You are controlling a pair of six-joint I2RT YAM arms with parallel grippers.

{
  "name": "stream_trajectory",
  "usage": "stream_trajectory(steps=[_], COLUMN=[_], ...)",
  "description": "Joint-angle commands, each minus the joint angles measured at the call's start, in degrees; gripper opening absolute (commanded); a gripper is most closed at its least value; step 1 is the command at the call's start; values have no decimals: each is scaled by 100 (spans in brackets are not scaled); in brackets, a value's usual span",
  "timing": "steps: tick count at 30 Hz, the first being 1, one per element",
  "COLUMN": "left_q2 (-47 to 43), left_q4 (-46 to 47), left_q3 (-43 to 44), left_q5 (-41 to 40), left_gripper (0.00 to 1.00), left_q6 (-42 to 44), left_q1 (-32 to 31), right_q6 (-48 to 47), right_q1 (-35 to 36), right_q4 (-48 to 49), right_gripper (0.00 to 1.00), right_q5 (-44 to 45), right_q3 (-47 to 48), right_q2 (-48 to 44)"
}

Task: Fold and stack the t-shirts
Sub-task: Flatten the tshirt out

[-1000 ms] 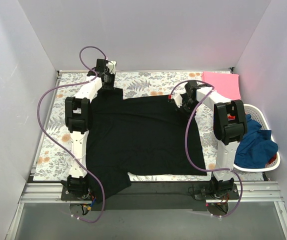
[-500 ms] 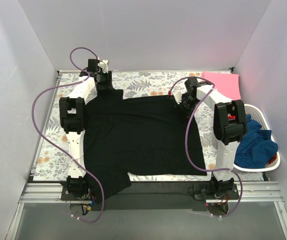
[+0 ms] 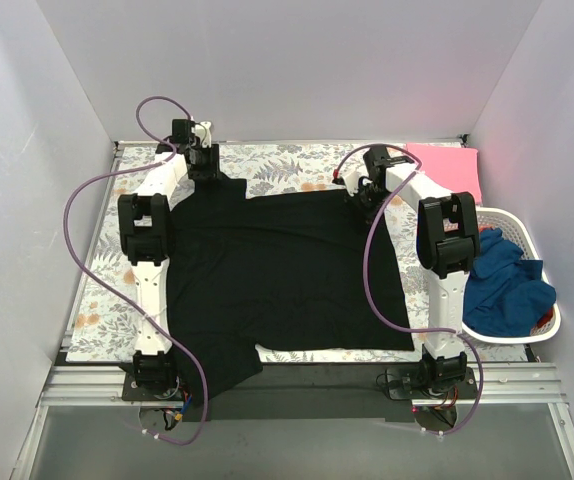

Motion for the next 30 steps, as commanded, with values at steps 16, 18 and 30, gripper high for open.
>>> stream_trajectory(steps=[16, 18, 30], left_q2=[1575, 1400, -1500], left_q4=[1267, 1583, 1480], left_q3=[2046, 2090, -973], left_q5=[-605, -535, 801], left_gripper=[60, 63, 64], left_q6=[535, 448, 377], left_q1=[256, 274, 714], right_q6=[445, 454, 463], right_q1=[-195, -239, -257], right_q4=[308, 299, 290], right_gripper=[20, 20, 31], right_q5=[1541, 1577, 355], right_q3=[903, 1053, 824], right_q2=[992, 1019, 8])
